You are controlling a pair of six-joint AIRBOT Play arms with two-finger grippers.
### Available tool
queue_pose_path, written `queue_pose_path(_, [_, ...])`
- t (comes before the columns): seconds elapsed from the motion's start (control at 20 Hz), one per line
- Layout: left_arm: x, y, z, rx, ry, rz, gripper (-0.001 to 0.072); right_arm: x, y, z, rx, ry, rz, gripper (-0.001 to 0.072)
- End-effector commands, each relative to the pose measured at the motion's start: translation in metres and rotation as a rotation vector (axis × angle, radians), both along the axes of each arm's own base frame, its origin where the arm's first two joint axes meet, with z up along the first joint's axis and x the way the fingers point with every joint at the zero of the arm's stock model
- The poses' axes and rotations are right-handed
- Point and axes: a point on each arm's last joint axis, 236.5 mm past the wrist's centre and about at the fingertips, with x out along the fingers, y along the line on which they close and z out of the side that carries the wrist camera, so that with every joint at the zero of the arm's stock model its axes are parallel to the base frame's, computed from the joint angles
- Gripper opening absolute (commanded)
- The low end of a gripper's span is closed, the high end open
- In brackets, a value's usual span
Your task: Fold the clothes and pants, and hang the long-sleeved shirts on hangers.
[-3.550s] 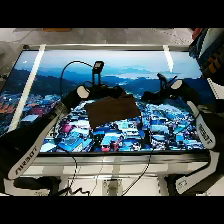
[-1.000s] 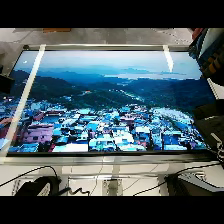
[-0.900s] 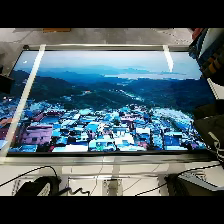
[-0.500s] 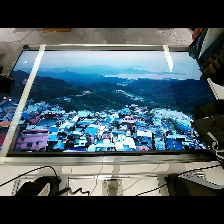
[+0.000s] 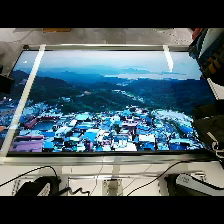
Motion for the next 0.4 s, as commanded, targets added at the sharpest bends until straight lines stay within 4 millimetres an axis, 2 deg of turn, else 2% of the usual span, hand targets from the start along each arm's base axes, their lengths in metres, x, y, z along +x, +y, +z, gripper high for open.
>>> queue_pose_path(0.0, [0.000,0.000,0.000,0.000,-0.001,0.001,0.0017,0.015,0.099,-0.033,-0.281,0.100,0.339,0.0014])
queue_pose_path(0.05, [0.000,0.000,0.000,0.000,-0.001,0.001,0.0017,0.017,0.110,-0.042,-0.384,0.130,0.383,0.0014])
queue_pose_path(0.1, [0.000,0.000,0.000,0.000,-0.001,0.001,0.0017,0.019,0.109,-0.051,-0.479,0.184,0.356,0.0013])
queue_pose_path(0.2, [0.000,0.000,0.000,0.000,-0.001,0.001,0.0017,0.021,0.097,-0.059,-0.514,0.270,0.177,0.0014])
queue_pose_path(0.35, [0.000,0.000,0.000,0.000,-0.001,0.001,0.0017,0.021,0.132,-0.057,-0.433,0.240,0.240,0.0015])
